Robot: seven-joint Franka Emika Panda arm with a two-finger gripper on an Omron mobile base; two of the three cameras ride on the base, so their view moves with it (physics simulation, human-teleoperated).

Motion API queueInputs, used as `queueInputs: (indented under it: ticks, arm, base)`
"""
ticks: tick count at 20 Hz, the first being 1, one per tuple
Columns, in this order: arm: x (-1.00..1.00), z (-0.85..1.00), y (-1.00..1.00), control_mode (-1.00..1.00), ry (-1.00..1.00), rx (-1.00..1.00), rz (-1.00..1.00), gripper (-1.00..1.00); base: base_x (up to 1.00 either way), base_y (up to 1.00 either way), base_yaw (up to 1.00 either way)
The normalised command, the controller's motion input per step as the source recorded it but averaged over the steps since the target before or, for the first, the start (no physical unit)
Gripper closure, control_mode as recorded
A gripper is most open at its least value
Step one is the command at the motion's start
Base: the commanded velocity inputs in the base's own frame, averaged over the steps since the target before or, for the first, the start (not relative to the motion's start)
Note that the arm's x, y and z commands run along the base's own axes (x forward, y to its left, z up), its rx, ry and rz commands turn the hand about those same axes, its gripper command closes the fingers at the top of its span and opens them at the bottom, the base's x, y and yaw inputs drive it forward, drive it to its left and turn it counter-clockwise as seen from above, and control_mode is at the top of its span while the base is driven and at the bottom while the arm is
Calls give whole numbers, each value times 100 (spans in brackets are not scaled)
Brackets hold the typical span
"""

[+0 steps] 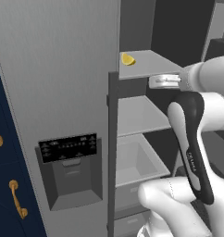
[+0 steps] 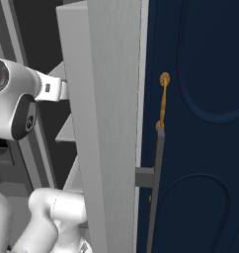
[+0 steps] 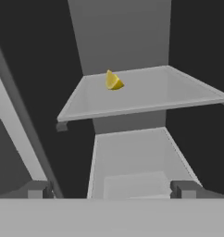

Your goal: Grab a lemon wedge from the fridge and one ice cube from the ice bowl, and put them in the glass of lemonade.

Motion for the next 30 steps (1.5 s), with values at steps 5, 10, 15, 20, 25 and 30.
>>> queueInputs:
  ticks: [5, 10, 15, 20, 25, 30]
  arm:
    - [30, 32, 0, -100, 0, -4, 0, -100]
    - [45, 20, -2, -100, 0, -3, 0, -100]
    - [63, -2, -11, -100, 5, 0, 1, -100]
    - [92, -13, 0, -100, 11, 0, 13, -100]
    - [84, -7, 9, -100, 15, -1, 15, -100]
    - [69, 0, 10, -100, 9, -6, 3, -100]
  base:
    - [0, 0, 0]
    - [0, 0, 0]
    - [0, 0, 0]
    - [0, 0, 0]
    - [0, 0, 0]
    - [0, 0, 0]
